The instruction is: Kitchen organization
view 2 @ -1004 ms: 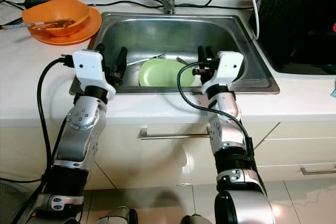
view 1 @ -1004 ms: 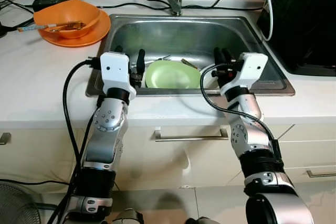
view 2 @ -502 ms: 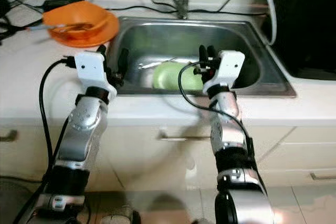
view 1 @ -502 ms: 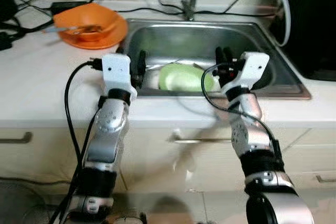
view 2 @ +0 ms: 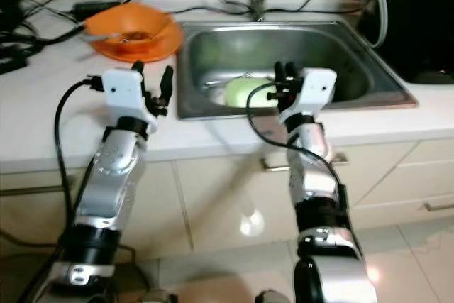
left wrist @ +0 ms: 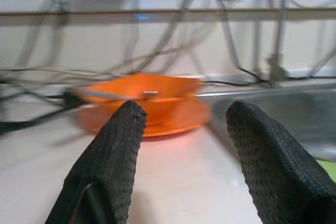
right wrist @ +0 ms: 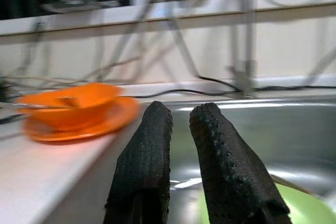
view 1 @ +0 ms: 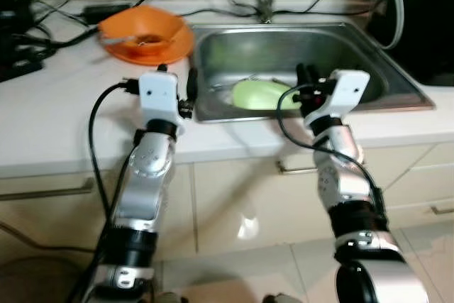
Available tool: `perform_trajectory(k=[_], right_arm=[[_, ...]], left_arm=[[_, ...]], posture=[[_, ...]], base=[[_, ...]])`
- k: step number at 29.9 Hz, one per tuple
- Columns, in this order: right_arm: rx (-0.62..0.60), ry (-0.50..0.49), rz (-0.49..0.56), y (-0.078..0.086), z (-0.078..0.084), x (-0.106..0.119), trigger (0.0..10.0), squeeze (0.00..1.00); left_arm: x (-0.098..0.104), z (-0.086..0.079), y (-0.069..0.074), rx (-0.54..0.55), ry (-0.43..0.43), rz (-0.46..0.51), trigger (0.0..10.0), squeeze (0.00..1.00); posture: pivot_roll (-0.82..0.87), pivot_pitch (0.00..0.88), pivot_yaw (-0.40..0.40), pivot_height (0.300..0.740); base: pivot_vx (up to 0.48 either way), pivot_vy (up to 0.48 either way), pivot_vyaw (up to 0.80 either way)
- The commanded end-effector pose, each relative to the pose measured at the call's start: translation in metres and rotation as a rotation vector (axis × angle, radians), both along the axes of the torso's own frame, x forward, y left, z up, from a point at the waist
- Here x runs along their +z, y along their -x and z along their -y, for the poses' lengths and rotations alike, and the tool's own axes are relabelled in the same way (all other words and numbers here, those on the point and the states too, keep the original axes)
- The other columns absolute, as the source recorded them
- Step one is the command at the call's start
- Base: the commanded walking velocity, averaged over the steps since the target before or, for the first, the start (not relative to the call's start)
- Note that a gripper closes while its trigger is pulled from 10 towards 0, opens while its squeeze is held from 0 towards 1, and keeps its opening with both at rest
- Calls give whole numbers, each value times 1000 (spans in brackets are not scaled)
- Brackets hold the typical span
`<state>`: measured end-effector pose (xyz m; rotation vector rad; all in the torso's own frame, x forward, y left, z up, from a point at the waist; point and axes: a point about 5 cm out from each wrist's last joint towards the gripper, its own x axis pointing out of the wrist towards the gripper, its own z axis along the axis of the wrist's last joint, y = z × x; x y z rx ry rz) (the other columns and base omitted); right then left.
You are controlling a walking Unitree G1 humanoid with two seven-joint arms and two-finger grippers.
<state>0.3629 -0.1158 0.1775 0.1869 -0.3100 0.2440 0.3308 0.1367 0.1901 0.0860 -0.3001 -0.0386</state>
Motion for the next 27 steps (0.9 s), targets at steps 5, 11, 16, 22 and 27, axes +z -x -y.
perform_trajectory(k=[5, 11, 16, 22, 27], right_arm=[[-54, 2, -23, -2, 15, -2, 10000, 0], [-53, 8, -29, -2, 14, -3, 10000, 0], [-50, 19, -29, -3, 13, -3, 10000, 0], [-48, -2, -35, -3, 13, -3, 10000, 0], [-51, -8, -40, -3, 14, -3, 10000, 0]], left_arm=[[2, 14, 1, -38, 0, 8, 10000, 0], [1, 13, 1, -35, 9, -10, 10000, 0], [1, 11, 0, -29, 6, -13, 10000, 0], [1, 11, 0, -28, 2, -15, 10000, 0], [0, 10, 0, -25, 2, -18, 10000, 0]], posture=[[-14, 66, -25, 740], [-9, 70, -24, 740], [-7, 72, -23, 740], [-8, 72, -23, 740], [-9, 74, -23, 740]], base=[[0, 0, 0], [0, 0, 0], [115, 0, 215], [394, 0, 174], [414, 0, 0]])
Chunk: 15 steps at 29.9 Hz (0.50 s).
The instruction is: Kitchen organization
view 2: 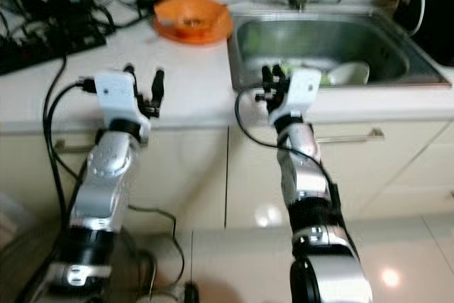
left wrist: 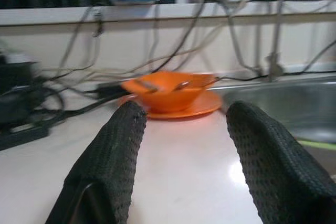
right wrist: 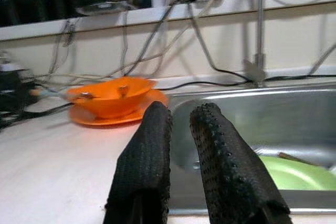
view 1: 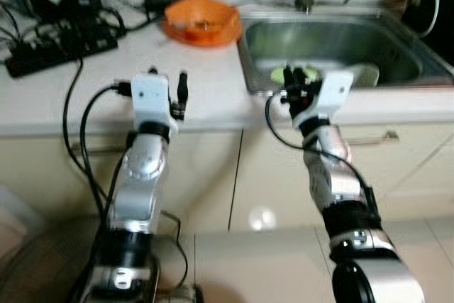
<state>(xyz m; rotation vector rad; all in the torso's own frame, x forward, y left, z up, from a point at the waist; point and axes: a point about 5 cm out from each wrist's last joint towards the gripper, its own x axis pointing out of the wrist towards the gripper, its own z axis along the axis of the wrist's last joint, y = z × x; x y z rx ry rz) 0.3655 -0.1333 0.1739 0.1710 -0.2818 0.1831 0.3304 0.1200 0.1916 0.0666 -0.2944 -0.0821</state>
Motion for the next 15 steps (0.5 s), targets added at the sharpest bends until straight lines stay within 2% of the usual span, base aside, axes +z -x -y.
perform_trajectory(k=[1, 11, 15], right_arm=[[8, -22, -8, -1, -3, 0, 10000, 0], [9, -21, -17, -2, -5, 0, 10000, 0], [4, -21, -22, -2, -4, -1, 10000, 0]], left_arm=[[-1, -6, -1, 20, -11, -11, 10000, 0], [-2, -6, 0, 17, -13, -18, 10000, 0], [-2, -4, 0, -1, -11, -10, 10000, 0]], posture=[[-8, 76, -25, 740], [-5, 77, -27, 740], [-5, 77, -27, 740]], base=[[412, 0, 0], [382, 0, 0], [0, 0, 0]])
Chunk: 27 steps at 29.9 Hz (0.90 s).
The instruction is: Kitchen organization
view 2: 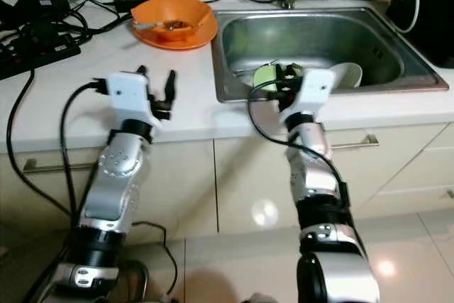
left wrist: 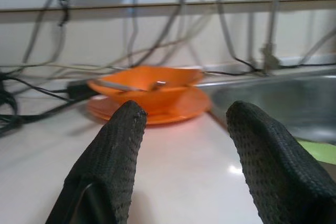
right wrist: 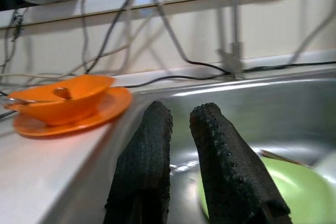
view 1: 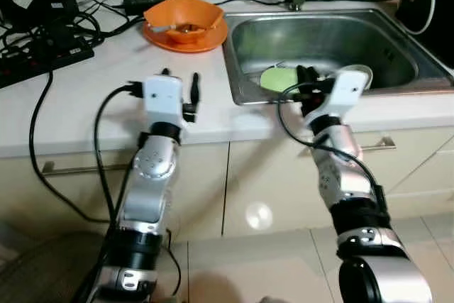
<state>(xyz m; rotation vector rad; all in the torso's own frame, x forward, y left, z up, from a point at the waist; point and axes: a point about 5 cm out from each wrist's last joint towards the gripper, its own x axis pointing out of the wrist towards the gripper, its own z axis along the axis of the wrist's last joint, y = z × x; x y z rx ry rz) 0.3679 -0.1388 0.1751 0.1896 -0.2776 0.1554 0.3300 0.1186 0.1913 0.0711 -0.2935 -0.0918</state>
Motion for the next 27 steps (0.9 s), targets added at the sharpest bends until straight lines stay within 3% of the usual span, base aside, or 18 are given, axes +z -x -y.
perform_trajectory(k=[1, 12, 27], right_arm=[[29, -1, -15, 0, -9, -2, 10000, 0], [31, -7, -16, -1, -9, -2, 10000, 0], [58, 18, -20, 0, -14, -4, 10000, 0]], left_arm=[[-2, -5, 0, 5, 1, -5, 10000, 0], [-1, -4, 0, 2, -15, -5, 10000, 0], [-3, -7, 0, 21, -5, -15, 10000, 0]], posture=[[-6, 76, -27, 740], [-6, 72, -25, 740], [-6, 72, -31, 740]], base=[[0, 0, 0], [0, 0, 0], [0, -384, 0]])
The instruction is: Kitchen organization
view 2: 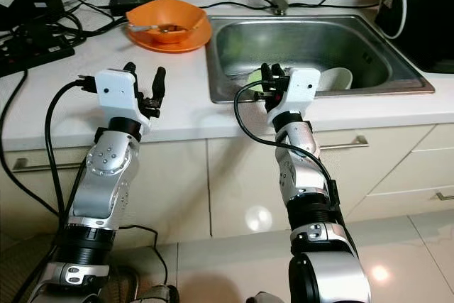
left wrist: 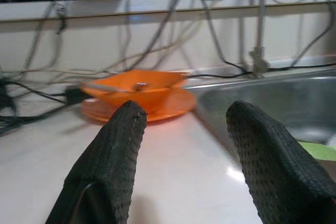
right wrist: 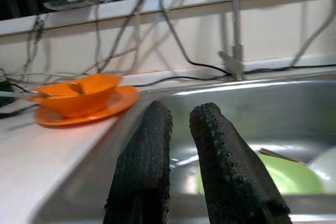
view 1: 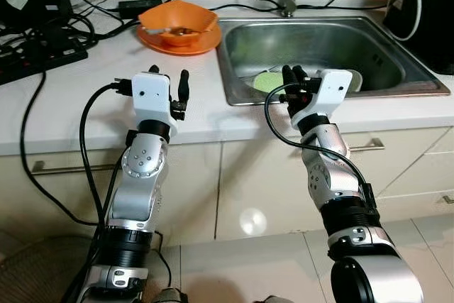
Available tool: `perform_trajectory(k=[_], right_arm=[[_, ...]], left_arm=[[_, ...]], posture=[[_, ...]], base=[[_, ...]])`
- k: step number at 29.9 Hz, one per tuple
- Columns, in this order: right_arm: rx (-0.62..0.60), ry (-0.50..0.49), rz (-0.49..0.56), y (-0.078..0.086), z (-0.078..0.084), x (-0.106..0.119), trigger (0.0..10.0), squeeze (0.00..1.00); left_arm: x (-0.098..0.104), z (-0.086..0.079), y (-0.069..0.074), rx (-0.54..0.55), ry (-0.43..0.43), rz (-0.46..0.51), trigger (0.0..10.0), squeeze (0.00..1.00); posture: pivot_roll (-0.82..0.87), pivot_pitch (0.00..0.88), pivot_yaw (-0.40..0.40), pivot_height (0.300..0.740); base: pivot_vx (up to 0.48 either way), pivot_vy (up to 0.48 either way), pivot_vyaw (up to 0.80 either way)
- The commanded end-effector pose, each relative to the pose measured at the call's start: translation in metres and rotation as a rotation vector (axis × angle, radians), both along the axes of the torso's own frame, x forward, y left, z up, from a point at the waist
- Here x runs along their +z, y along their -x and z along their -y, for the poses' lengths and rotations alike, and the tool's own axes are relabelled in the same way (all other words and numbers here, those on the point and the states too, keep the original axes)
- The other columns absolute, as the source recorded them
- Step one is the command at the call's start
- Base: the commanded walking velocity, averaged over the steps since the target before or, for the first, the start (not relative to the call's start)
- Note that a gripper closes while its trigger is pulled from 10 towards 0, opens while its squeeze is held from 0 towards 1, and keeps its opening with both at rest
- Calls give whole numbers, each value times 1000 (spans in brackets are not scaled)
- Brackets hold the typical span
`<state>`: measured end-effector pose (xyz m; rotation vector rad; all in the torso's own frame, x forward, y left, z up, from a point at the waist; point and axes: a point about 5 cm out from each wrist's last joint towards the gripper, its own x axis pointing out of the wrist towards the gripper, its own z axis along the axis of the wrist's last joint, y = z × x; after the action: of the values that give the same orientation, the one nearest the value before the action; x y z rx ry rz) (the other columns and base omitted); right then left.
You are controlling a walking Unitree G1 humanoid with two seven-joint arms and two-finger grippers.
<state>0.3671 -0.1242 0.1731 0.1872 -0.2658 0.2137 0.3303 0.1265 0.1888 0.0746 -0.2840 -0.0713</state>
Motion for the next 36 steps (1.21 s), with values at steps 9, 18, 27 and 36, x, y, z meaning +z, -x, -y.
perform_trajectory(k=[9, 18, 27, 36], right_arm=[[22, 23, -13, 0, -2, -2, 10000, 0], [54, 50, 8, 1, -7, 1, 10000, 0], [37, 29, -10, 0, -3, -1, 10000, 0], [29, 19, -15, 0, -2, -2, 10000, 0]], left_arm=[[0, 1, 0, 5, 7, -3, 10000, 0], [0, -3, 0, 24, 28, -8, 10000, 0], [0, -1, 0, 15, 24, -2, 10000, 0], [-1, -4, -1, 29, 20, -14, 10000, 0]], posture=[[-7, 75, -36, 740], [-5, 78, -40, 740], [-6, 79, -38, 740], [-7, 81, -36, 740]], base=[[0, 0, 0], [0, 0, 426], [0, 0, 82], [115, 0, 0]])
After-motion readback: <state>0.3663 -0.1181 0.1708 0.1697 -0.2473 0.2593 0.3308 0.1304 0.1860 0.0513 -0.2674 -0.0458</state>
